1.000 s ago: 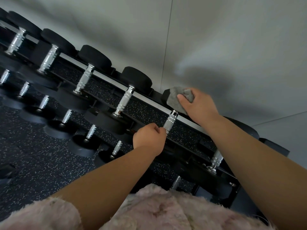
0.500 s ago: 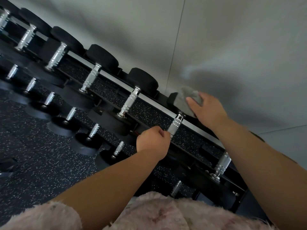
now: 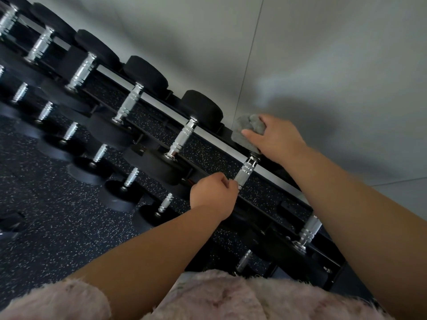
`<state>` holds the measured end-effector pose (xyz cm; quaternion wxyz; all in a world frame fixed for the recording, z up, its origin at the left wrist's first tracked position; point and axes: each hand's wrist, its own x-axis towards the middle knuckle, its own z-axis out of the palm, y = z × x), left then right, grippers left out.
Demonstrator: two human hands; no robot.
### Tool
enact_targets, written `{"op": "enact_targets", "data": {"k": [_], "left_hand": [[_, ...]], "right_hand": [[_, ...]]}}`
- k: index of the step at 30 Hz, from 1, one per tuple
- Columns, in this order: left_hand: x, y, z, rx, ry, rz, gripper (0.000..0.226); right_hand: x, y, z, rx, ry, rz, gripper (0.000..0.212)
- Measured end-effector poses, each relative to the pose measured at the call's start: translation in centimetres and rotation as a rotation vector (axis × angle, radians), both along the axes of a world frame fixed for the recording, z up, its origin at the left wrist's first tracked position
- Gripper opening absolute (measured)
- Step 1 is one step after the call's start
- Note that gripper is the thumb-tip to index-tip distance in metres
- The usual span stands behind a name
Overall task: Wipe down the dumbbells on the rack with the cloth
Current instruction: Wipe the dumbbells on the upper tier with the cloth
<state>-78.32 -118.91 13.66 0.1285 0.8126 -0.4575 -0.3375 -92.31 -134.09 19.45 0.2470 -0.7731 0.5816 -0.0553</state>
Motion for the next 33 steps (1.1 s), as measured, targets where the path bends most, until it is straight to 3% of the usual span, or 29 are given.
{"op": "enact_targets", "data": {"k": [5, 8, 10, 13, 16, 19, 26, 33], "left_hand": [[0.0, 0.0, 0.0, -0.005, 0.008, 0.000, 0.032], [0.0, 0.0, 0.0, -0.007, 0.002, -0.007, 0.032], [0.0, 0.0, 0.2, -0.002, 0.006, -0.004, 0.032], [-0.1, 0.0, 0.4, 0.015, 0.003, -0.003, 0.031], [-0.3, 0.0, 0.6, 0.017, -0.001, -0.004, 0.030], [-0.3, 0.0, 0.7, 0.023, -0.008, -0.007, 0.029], [-0.3, 0.0, 0.6, 0.027, -0.017, -0.031, 0.029], [-0.2, 0.0, 0.7, 0.039, -0.011, -0.042, 0.029]], "right_hand": [[-5.1, 4.7, -1.9, 0.001, -0.209, -0.235, 0.033], [-5.0, 4.6, -2.5, 0.027, -0.227, -0.312, 0.044], [-3.4, 3.1, -1.9, 0.041, -0.133, -0.324, 0.052], [-1.3, 1.7, -0.7, -0.002, -0.048, -0.263, 0.046], [-1.7, 3.0, -1.1, -0.089, -0.139, -0.243, 0.034], [-4.3, 5.3, -3.0, -0.050, -0.270, -0.327, 0.032], [-3.5, 5.7, -3.1, 0.000, -0.277, -0.499, 0.043], [-2.7, 6.4, -3.0, -0.006, -0.398, -0.482, 0.031]]}}
